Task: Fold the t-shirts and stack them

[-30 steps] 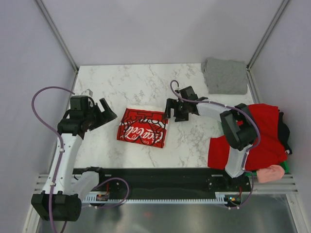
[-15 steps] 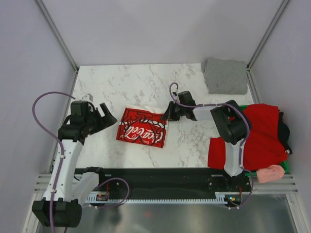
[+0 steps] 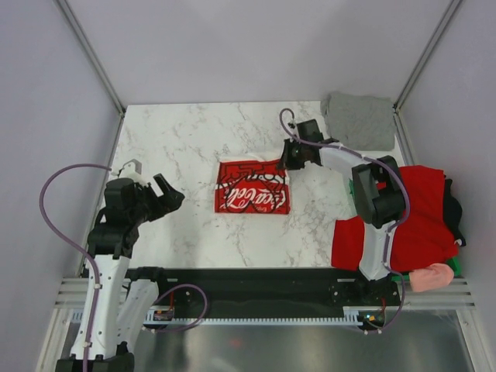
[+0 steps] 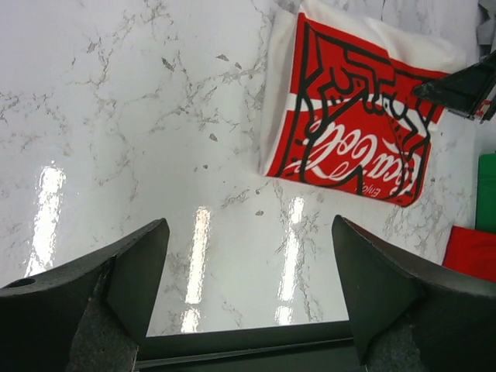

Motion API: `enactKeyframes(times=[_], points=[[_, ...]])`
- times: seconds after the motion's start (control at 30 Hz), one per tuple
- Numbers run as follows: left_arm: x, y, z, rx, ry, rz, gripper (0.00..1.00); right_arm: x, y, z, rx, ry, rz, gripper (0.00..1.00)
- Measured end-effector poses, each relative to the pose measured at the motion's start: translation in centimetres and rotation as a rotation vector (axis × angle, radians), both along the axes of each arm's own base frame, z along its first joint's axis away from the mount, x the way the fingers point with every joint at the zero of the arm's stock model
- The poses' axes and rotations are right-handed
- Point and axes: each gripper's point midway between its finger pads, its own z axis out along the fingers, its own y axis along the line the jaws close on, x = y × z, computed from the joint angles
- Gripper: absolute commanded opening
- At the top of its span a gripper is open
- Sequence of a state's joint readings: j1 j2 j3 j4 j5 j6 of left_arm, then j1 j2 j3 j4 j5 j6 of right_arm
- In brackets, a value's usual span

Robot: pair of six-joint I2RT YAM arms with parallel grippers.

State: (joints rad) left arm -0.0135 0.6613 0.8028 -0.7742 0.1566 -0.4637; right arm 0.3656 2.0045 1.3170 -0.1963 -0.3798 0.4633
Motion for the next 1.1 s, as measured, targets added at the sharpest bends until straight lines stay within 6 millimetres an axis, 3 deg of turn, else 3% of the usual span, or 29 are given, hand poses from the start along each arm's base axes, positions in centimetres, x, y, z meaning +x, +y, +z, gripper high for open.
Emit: enactKeyframes(times=[0.2,0.47,0.57,0.67,0.8,1.1], points=[[-0.2,-0.3,0.7,-0.002,-0.035,-0.014,0.92,6.1,-7.0,4.8,-0.283,-0.168,-0.076,0.00],[0.1,0.0,0.2,0.024,-0.014,0.008,0.90,13.6,-15.9,14.5,-0.627,-0.397,-0.232,0.00],[0.2,-0.2,-0.5,0.033,0.015,0.004,0.90,15.6,-18.9,16.9,-0.744,-0.457,-0.282,0.00],[0.3,-0.3,-0.7,0.038,0.028,0.001,0.90,16.6,-21.3,17.5,-0.835,-0.472,-0.306,0.00],[0.4,-0.2,-0.9,0.048,0.031,0.008,0.90,16.8,-24.0,16.9,-0.945,-0.450,-0.303,0.00],[0.6,0.0,-1.5,0.068,0.059,0.017,0.89,17.3,-28.0,17.7,-1.007,-0.457,-0.284,0.00]])
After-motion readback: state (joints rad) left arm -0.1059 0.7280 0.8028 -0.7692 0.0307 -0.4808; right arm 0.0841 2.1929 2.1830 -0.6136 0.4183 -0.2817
